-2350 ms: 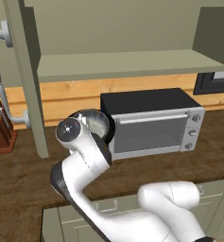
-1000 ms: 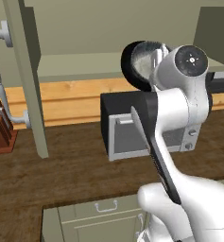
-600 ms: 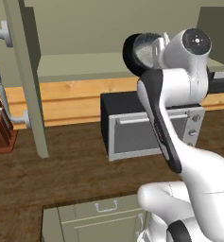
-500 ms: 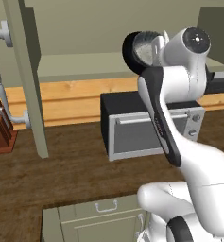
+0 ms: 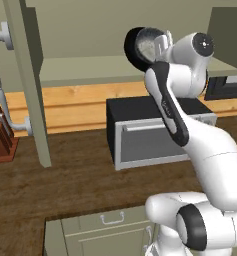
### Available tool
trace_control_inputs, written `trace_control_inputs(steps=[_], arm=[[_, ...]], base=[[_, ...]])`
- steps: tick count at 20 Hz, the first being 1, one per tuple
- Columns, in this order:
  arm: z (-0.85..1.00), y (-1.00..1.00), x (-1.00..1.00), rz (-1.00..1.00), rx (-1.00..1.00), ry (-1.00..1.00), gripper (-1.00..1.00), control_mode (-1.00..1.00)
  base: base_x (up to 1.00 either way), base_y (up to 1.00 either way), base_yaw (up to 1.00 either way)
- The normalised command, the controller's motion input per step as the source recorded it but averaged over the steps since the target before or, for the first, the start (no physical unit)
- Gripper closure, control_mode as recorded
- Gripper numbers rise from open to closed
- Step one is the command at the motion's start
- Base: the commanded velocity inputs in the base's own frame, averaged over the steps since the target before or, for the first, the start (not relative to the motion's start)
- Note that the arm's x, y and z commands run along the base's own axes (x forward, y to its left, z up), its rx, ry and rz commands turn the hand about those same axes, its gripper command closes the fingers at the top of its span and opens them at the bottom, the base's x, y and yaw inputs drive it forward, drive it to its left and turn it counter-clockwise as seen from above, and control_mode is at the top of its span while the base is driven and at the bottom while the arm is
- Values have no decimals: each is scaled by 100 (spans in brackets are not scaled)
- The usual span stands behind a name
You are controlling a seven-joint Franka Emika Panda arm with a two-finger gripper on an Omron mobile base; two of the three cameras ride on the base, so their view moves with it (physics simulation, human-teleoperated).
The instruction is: Pick up the bowls on the counter and stack them on top of one another in the open cabinet. Place the smaller bowl on top of the larger bowl.
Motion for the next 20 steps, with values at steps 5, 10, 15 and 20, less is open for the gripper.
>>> trace_control_inputs(steps=[5,10,15,20], arm=[[-1,-6,92,11,0,1,100,-100],[-24,-3,74,10,0,0,100,-100],[-39,0,69,8,0,1,100,-100],[-13,-1,58,7,0,0,100,-100]], base=[[0,0,0],[0,0,0],[0,0,0],[0,0,0]])
